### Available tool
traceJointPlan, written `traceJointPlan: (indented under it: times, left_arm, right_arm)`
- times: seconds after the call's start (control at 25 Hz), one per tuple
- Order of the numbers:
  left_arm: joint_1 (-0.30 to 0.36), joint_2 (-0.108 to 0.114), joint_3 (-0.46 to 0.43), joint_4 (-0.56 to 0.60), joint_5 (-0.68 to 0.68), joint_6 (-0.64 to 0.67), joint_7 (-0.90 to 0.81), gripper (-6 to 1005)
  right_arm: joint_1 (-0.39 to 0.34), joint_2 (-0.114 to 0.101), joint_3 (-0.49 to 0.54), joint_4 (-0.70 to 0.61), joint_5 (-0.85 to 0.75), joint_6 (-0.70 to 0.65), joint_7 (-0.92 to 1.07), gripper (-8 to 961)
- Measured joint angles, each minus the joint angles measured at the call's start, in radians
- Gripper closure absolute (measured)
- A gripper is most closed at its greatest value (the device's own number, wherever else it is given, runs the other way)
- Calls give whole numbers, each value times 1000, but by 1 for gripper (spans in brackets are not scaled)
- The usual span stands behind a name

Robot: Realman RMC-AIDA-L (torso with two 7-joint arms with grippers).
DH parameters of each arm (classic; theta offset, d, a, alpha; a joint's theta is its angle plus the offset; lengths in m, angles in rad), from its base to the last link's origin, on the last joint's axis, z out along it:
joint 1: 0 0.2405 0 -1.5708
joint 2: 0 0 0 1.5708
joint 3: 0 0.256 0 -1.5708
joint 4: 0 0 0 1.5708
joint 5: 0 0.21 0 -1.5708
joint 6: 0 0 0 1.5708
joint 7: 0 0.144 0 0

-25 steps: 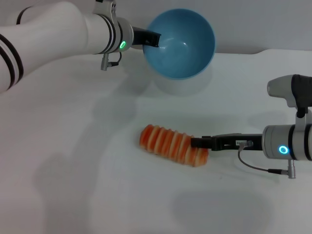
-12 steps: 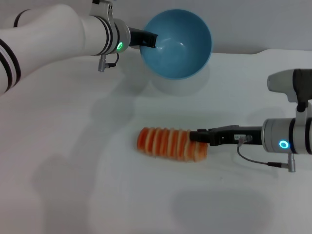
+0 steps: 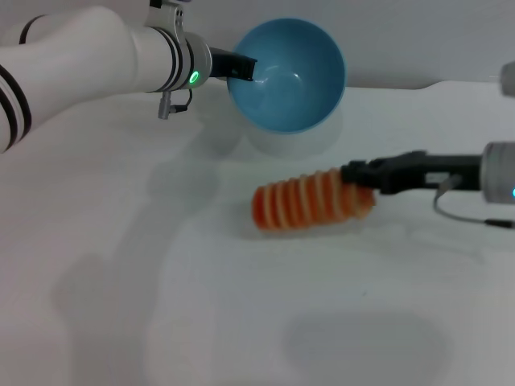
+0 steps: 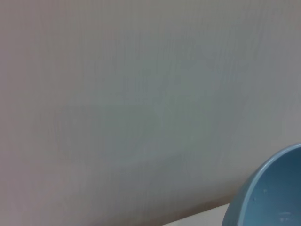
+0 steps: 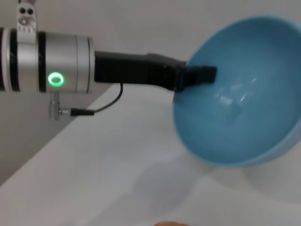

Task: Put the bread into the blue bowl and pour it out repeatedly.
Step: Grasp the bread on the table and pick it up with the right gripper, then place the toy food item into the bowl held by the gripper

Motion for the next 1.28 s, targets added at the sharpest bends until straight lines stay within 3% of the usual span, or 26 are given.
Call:
traceJointPlan:
  times: [0.2,0.56,0.92,1.28]
  left_arm:
    - [3,1,11,-1,7,5,3,1000]
    - [4,2,47,-4,9,4,4,1001]
    - [3,-4,120,23,2,65,4,1000]
    - [7,-6,180,113,-9,163,-7,1000]
  right_arm:
    - [-47,1,101,-199,-75,-127,63,792]
    - [-34,-5,320,-346,-92,-298,70,860]
    - [-35,-9,407,-344,-152,-295,92,871]
    - [-40,-12,426,-312,-178,-279,109,880]
